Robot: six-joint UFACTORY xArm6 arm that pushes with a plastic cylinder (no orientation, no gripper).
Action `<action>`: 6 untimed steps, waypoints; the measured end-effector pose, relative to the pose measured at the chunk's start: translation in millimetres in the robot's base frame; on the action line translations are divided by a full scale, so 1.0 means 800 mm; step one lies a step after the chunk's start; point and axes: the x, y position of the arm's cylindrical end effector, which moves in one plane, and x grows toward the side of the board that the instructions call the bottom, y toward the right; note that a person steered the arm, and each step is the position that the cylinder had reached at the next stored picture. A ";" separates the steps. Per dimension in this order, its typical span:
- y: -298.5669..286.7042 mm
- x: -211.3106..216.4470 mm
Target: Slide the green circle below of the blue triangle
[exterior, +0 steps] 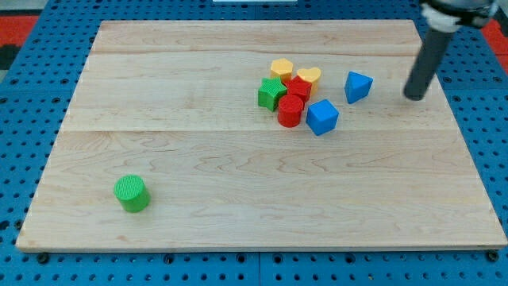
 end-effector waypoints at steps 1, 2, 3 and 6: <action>-0.068 -0.012; -0.157 0.014; -0.088 0.073; -0.220 0.309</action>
